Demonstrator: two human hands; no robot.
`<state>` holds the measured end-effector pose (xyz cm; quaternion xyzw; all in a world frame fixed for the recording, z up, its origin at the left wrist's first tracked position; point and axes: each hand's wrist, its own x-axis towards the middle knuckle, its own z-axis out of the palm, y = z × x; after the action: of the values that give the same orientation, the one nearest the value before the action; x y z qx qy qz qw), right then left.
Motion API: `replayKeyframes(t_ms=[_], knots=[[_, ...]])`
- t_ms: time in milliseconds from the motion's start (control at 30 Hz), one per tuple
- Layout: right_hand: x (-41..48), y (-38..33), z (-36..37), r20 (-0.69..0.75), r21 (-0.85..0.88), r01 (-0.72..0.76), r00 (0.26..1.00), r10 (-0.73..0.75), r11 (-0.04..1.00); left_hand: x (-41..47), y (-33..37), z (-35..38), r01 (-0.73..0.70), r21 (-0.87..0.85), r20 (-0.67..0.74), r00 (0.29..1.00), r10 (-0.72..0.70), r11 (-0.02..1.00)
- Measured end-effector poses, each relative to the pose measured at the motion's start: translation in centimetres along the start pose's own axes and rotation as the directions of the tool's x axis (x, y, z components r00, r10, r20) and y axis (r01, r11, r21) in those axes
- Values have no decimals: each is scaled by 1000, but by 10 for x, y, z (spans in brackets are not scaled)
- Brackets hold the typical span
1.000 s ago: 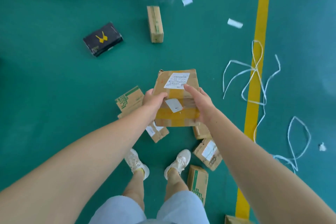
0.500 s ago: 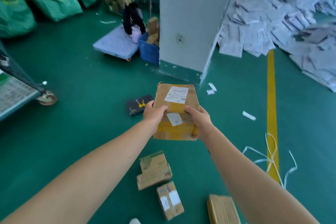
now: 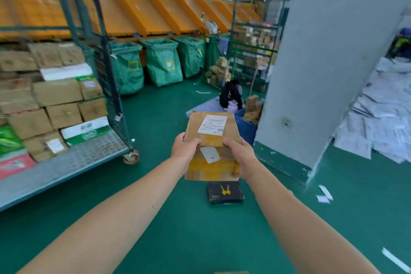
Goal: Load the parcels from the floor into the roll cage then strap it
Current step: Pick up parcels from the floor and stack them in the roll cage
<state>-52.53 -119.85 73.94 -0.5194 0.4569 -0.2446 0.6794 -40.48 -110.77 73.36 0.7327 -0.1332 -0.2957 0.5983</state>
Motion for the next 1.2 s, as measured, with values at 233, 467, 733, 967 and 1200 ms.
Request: replayKeyframes(t_ms=[233, 467, 733, 967, 1200], knots=[[19, -12, 102, 161, -42, 39, 986, -32, 998, 27, 19, -89, 6, -27, -118, 993, -9, 1000], [46, -18, 205, 337, -110, 38, 941, 1, 993, 54, 25, -170, 48, -131, -277, 957, -83, 990], [108, -34, 338, 509, -155, 72, 861, 18, 985, 133, 44, -256, 10, -247, -444, 888, -123, 969], [178, -78, 446, 606, -163, 111, 795, 11, 980, 234, 75, -317, -31, -273, -540, 832, -127, 962], [211, -86, 558, 683, -207, 95, 727, 74, 974, 311, 75, -402, -60, -261, -661, 739, -133, 963]])
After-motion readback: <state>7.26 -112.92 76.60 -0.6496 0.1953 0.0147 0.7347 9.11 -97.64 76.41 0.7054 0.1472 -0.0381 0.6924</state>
